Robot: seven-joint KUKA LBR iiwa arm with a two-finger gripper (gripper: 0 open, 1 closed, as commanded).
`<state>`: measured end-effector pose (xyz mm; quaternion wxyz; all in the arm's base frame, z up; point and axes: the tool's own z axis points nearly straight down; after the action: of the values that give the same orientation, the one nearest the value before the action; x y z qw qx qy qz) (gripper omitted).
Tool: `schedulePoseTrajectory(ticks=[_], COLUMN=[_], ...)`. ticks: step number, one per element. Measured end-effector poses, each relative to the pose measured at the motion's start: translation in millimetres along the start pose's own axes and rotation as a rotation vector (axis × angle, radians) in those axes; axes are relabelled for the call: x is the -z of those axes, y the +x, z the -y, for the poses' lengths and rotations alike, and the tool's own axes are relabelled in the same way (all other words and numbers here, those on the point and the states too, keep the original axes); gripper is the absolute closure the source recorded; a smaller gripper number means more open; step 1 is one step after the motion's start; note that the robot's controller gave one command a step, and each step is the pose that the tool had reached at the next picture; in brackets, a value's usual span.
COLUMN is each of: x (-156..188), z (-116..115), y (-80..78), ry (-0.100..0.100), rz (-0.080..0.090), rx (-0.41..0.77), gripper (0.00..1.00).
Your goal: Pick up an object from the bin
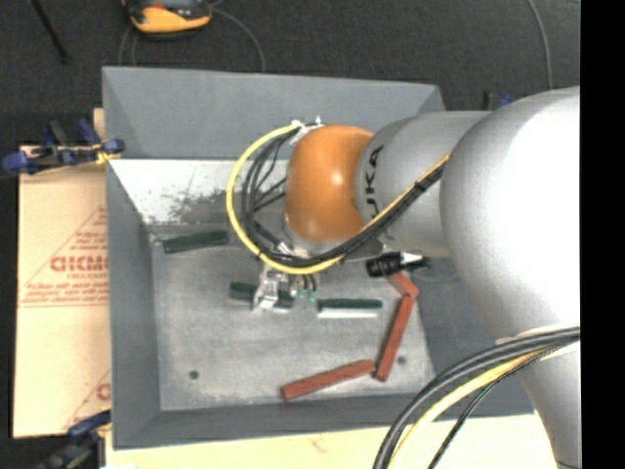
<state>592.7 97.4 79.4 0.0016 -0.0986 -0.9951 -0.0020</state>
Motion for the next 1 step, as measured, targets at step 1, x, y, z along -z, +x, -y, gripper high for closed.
schedulePoseTrajectory(ticks=[1], x=[-0.9], z=[1.7], y=[-5.2], ry=[-0.005], rz=[0.028], rx=[-0.005], gripper=[0.00])
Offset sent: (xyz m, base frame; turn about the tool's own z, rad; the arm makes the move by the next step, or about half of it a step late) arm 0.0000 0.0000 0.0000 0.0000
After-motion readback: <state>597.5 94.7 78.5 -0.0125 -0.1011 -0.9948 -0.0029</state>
